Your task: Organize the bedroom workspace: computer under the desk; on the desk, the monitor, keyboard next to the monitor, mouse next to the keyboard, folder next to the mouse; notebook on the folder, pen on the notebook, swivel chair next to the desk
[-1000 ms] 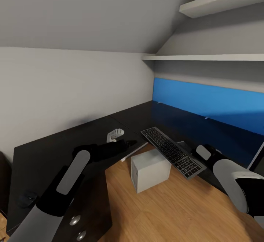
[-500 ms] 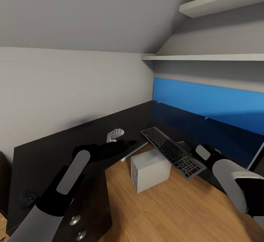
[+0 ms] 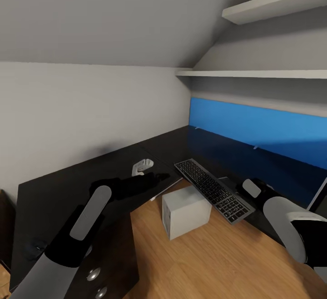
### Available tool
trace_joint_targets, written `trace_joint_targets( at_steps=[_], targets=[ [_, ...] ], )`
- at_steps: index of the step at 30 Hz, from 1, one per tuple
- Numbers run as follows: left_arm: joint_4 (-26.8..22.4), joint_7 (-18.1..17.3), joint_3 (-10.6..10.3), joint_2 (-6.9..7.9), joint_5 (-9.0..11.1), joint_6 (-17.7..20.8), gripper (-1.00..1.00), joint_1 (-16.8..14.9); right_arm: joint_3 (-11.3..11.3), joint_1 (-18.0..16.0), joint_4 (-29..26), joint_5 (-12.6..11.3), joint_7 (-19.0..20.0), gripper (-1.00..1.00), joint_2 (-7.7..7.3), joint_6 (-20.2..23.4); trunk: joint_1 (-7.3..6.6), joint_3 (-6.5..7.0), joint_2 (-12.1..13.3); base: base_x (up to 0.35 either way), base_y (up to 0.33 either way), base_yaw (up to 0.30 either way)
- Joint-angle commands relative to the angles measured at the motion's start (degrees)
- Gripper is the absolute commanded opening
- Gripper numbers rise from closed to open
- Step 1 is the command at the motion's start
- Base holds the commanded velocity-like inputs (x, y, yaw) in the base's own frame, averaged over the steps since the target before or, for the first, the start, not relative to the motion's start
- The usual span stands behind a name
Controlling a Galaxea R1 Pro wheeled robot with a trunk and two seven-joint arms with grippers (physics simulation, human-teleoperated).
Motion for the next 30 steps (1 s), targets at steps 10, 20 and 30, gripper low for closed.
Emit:
trace_joint_targets(
  at_steps=[10, 20, 30],
  targets=[
    [0.0, 0.5, -0.1, 0.07, 0.6, 0.0, 1.00, -0.1, 0.4, 0.0, -0.1, -0.3, -0.4, 1.00, 0.03, 0.5, 0.00, -0.06, 0.0, 0.000, 0.000, 0.000],
    [0.4, 0.5, 0.0, 0.07, 0.6, -0.1, 1.00, -0.1, 0.4, 0.0, -0.1, -0.2, -0.3, 1.00, 0.04, 0.5, 0.00, -0.06, 0.0, -0.027, -0.027, 0.000],
    [0.4, 0.5, 0.0, 0.07, 0.6, -0.1, 1.00, -0.1, 0.4, 0.0, 0.0, -0.2, -0.3, 1.00, 0.04, 0.5, 0.00, -0.06, 0.0, -0.071, -0.069, 0.000]
  ],
)
